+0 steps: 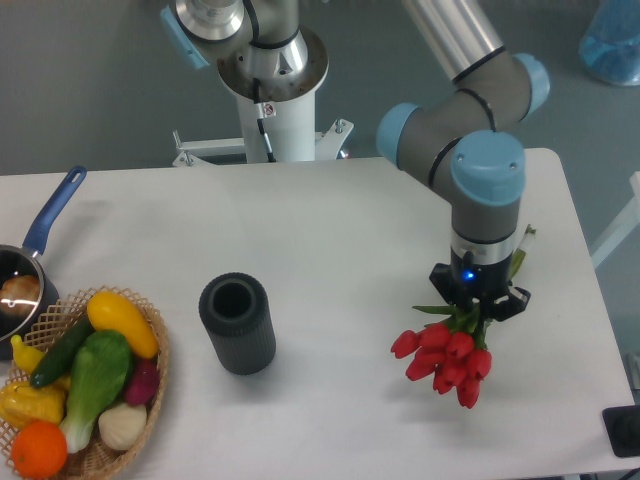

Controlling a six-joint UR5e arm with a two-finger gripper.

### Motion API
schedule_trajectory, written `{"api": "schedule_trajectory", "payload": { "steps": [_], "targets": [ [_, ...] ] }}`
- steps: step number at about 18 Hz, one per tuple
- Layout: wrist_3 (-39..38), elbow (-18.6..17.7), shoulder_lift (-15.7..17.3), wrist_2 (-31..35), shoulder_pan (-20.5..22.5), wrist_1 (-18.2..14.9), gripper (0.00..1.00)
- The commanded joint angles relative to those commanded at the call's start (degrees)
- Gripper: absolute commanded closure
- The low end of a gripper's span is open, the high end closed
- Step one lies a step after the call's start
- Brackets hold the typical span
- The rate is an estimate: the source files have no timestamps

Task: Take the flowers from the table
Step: 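Lift the gripped red tulips up off the table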

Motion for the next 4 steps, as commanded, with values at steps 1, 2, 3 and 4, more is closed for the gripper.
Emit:
{"api": "schedule_trajectory", "payload": {
  "steps": [1,2,3,4],
  "targets": [
    [0.44,0.44,0.0,-0.17,0.0,-0.27,0.99],
    [0.79,0.79,0.09,-0.26,0.0,-0.53,1.0],
    [0.79,0.88,0.26,-0.26,0.0,-1.23,1.0],
    [0.79,0.88,0.44,-0.26,0.09,-1.85,1.0]
  ]
}}
